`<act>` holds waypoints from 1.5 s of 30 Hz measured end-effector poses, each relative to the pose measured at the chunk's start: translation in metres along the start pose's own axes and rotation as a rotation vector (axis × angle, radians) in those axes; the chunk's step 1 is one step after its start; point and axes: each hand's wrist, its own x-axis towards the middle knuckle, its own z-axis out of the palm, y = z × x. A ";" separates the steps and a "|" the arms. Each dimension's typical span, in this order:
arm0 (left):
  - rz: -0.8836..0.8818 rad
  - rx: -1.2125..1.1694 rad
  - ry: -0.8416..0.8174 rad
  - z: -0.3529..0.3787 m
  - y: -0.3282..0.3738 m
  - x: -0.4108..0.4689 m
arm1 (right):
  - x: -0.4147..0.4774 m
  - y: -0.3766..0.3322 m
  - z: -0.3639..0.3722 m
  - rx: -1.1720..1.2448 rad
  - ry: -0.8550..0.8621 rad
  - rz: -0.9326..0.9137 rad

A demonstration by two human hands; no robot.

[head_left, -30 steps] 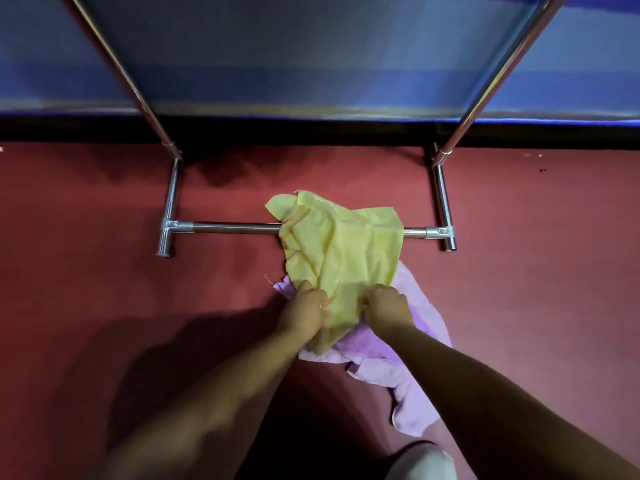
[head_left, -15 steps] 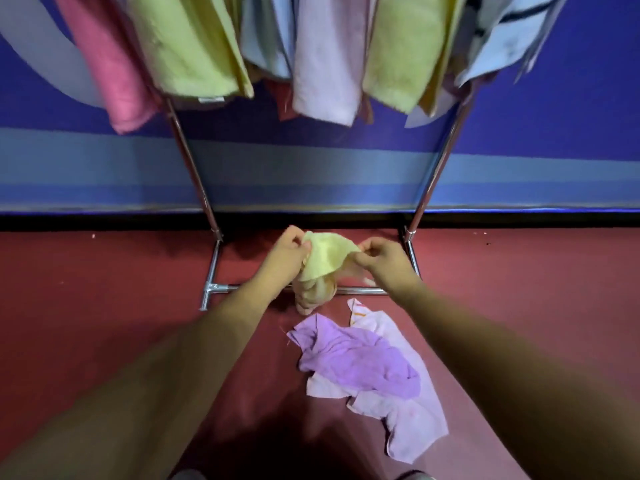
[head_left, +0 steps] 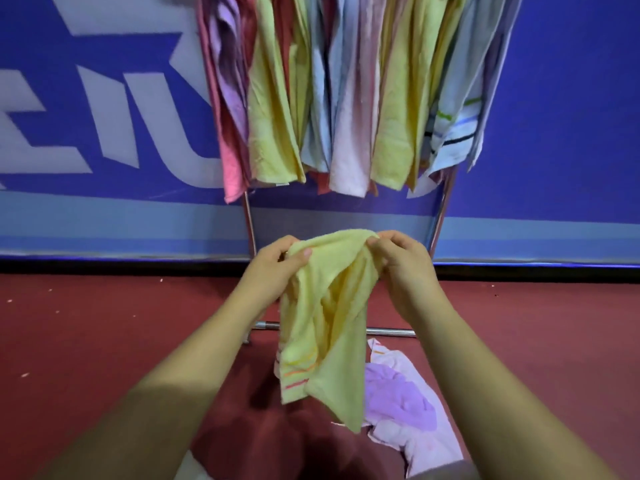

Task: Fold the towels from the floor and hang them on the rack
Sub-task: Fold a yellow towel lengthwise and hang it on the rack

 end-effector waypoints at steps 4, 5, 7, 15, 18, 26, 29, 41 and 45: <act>-0.146 -0.066 0.019 -0.003 -0.007 -0.018 | -0.017 0.014 0.004 0.041 -0.086 0.109; -0.160 -0.091 0.025 -0.002 -0.006 -0.019 | -0.019 0.013 0.006 0.060 -0.115 0.125; -0.163 -0.144 0.001 0.000 -0.004 -0.019 | -0.022 0.012 0.011 0.047 -0.165 0.143; -0.048 0.016 -0.155 0.001 0.000 -0.028 | -0.020 0.015 0.015 -0.097 -0.422 0.047; -0.122 -0.368 -0.048 -0.008 0.002 -0.023 | -0.014 0.019 -0.001 -0.498 -0.581 0.035; -0.189 -0.323 0.136 -0.032 -0.006 -0.010 | -0.007 0.027 0.000 -0.259 -0.411 0.112; -0.178 -0.203 0.020 -0.028 -0.007 -0.009 | -0.012 0.021 0.012 -0.001 -0.419 0.126; 0.024 -0.053 -0.122 -0.019 -0.014 -0.005 | -0.005 0.029 0.012 -0.487 -0.761 0.140; -0.043 -0.273 0.101 -0.027 -0.014 0.002 | 0.000 0.040 -0.005 -0.973 -0.724 0.149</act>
